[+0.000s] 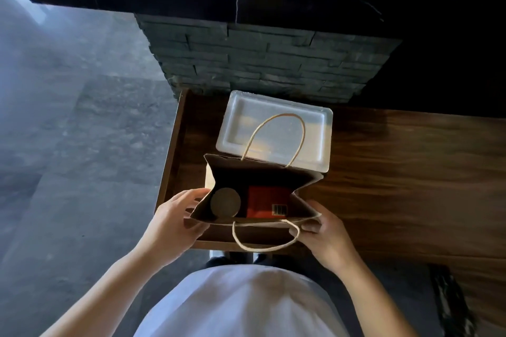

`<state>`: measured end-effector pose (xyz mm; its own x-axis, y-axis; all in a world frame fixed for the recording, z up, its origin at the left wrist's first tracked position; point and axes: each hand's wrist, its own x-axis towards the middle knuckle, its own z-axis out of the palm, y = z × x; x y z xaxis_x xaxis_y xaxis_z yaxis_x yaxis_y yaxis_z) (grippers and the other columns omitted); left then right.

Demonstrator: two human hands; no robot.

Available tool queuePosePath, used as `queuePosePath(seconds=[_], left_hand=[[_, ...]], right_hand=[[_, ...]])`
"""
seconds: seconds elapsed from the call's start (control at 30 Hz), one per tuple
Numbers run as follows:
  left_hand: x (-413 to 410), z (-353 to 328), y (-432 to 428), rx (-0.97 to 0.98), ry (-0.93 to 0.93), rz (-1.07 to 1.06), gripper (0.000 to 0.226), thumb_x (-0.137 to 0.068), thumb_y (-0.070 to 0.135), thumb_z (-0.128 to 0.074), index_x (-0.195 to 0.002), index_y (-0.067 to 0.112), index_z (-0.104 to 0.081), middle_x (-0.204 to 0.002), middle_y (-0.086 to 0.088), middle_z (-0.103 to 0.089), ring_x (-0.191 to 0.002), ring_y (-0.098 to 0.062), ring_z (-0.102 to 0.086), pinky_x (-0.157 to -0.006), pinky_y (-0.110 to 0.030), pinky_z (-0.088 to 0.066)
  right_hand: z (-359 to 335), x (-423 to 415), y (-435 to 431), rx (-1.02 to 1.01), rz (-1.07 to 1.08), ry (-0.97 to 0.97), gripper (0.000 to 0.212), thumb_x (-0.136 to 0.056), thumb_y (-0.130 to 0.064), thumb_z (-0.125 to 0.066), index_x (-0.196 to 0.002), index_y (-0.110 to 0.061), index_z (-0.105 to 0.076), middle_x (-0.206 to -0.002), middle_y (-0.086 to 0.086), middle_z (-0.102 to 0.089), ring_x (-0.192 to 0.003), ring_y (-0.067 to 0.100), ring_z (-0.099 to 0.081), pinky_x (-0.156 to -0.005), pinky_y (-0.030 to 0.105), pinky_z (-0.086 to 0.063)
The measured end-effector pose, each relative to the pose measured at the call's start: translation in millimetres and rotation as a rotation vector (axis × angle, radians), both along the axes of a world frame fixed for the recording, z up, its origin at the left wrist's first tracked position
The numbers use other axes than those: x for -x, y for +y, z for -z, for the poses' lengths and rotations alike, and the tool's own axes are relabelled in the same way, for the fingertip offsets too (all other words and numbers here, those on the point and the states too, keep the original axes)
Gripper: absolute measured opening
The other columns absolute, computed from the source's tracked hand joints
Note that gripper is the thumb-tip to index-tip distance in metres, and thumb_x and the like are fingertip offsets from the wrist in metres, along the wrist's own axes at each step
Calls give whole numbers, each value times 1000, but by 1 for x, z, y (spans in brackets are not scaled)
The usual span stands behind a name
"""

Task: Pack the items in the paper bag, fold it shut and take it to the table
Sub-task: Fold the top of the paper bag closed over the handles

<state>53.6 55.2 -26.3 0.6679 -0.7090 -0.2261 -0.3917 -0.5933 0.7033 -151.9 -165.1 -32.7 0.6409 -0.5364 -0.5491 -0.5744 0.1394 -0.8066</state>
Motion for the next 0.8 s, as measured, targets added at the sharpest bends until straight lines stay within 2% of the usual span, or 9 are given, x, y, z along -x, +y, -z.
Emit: queuePosePath(seconds=[0.07, 0.13, 0.17, 0.27, 0.33, 0.4, 0.5, 0.7, 0.8], left_hand=[[2, 2, -5, 32, -12, -37, 57, -71, 13, -83, -122, 26, -61, -110, 11, -67, -88, 4, -63, -66, 2, -45], [6, 3, -12, 60, 86, -105, 56, -72, 6, -81, -116, 35, -61, -107, 6, -70, -82, -4, -70, -66, -5, -51], [7, 3, -14, 76, 126, -123, 56, -73, 4, -80, -111, 41, -60, -106, 7, -71, -82, -7, -72, -67, -9, -54], [6, 0, -14, 191, 88, -167, 45, -75, 4, -79, -99, 41, -70, -96, 15, -75, -82, -8, -73, -67, -14, -57], [5, -5, -10, 282, 52, -210, 34, -74, 7, -79, -92, 36, -75, -88, 17, -76, -76, -7, -72, -68, -19, -59], [4, -8, -9, 326, 16, -232, 27, -75, 7, -78, -87, 31, -77, -83, 17, -76, -73, -8, -72, -68, -24, -60], [6, -13, -13, 381, -41, -221, 21, -75, 8, -78, -87, 25, -79, -81, 15, -76, -69, -12, -71, -65, -29, -60], [9, -17, -15, 518, -90, -222, 13, -74, 19, -77, -86, 24, -79, -82, 13, -74, -65, -16, -66, -62, -21, -57], [8, -12, -16, 502, -70, -211, 14, -75, 24, -77, -90, 26, -79, -85, 13, -74, -72, -18, -69, -66, -24, -59]], right_hand=[[1, -5, -2, -47, 20, -21, 51, -74, -10, -79, -119, -27, -60, -114, -1, -69, -106, 18, -66, -91, 40, -54], [-3, -10, 0, 20, -3, -43, 48, -76, -6, -76, -116, -27, -61, -106, -8, -69, -101, 6, -67, -85, 24, -55], [-7, -12, 1, 88, -17, -48, 45, -76, -6, -76, -114, -25, -62, -102, -10, -68, -97, 4, -67, -82, 21, -54], [-20, -9, -5, 288, -31, -133, 31, -74, -20, -78, -104, -22, -71, -96, -6, -74, -94, 6, -69, -82, 25, -55], [-28, -5, -10, 383, -45, -176, 26, -75, -27, -76, -100, -24, -74, -93, -11, -75, -91, 1, -69, -79, 22, -56], [-33, -8, -11, 424, -47, -170, 19, -77, -20, -76, -96, -25, -76, -89, -14, -75, -87, 0, -69, -77, 25, -57], [-39, -14, -10, 478, -67, -165, 21, -77, -13, -76, -96, -23, -76, -92, -12, -74, -89, 2, -68, -79, 29, -58], [-71, -23, -14, 761, -194, -237, 22, -76, -11, -76, -96, -21, -75, -94, -12, -70, -91, 2, -65, -78, 17, -54], [-95, -45, -4, 910, -268, -292, 25, -79, -14, -74, -103, -19, -73, -96, -9, -68, -93, 4, -62, -82, 21, -53]])
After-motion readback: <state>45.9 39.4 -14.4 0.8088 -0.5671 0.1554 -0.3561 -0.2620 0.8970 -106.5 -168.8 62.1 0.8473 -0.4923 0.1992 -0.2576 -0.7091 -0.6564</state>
